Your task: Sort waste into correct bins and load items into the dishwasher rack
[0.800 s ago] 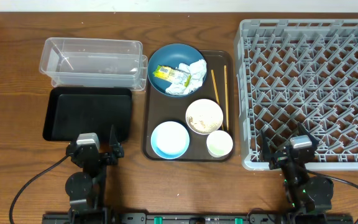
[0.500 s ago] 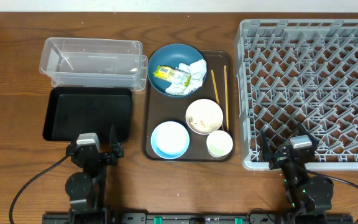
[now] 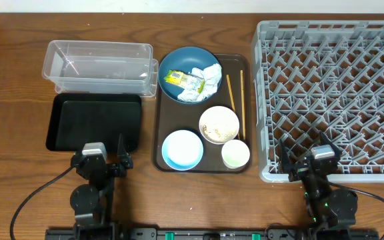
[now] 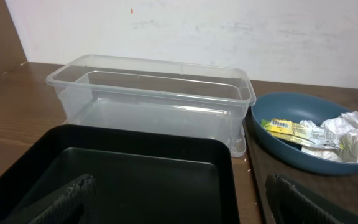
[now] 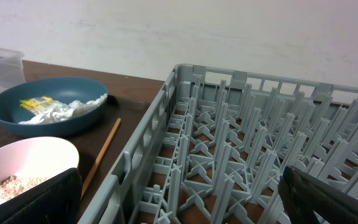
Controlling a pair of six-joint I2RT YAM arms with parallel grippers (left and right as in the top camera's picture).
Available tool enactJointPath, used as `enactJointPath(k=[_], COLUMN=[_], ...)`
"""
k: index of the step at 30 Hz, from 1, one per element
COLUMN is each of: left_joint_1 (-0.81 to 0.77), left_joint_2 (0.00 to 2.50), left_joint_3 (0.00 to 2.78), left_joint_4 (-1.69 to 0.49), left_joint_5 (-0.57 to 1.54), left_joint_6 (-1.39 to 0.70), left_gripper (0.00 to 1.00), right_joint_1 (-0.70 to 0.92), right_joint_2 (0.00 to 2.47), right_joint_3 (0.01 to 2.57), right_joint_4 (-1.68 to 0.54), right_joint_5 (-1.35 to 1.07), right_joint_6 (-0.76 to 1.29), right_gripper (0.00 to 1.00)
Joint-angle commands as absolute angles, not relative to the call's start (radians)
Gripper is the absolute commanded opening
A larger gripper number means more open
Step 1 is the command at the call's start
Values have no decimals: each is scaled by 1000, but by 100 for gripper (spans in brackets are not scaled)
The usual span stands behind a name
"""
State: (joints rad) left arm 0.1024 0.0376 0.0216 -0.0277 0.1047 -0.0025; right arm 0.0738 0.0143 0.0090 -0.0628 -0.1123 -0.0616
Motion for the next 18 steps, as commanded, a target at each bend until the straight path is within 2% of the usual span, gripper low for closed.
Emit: enactJointPath(k=[1,18], left_joint_1=[99,99], left_joint_2=[37,37], left_joint_3=[4,4], left_joint_4=[-59,-15], left_joint_5=[116,117], left_joint_6=[4,3], left_gripper=[89,89], right_joint_1=[81,79], right_joint_2=[6,6], right_joint_3=[6,6], right_joint_4=[-63,-63], right_joint_5=[-104,-55], right_joint_6=[-53,-53], right_gripper=[99,99])
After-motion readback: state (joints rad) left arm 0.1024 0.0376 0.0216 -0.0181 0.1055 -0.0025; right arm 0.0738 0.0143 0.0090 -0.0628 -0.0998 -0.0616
